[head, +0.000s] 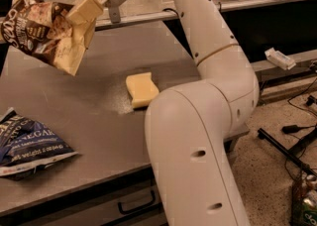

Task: Move brown chip bag near blue chip bag

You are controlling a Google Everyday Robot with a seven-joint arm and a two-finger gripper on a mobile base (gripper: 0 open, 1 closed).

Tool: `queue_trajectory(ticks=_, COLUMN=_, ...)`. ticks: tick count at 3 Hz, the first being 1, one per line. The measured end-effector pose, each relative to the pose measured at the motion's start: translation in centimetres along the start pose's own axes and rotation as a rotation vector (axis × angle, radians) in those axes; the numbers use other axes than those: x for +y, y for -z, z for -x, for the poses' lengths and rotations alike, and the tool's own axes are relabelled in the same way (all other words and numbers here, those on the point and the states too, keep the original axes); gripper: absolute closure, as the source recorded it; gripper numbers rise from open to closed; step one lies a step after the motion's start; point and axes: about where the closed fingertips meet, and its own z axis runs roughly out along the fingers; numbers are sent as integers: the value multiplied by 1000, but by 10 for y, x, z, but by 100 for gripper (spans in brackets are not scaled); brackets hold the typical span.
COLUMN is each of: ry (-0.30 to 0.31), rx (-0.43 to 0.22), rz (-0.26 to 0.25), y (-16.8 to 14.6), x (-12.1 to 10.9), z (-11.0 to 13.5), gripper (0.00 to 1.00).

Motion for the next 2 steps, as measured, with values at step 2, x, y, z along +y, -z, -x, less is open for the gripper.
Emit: queue_trajectory(ticks=2, ry=39, rx=32, rz=61, y=-14, x=39, z=12, gripper=100)
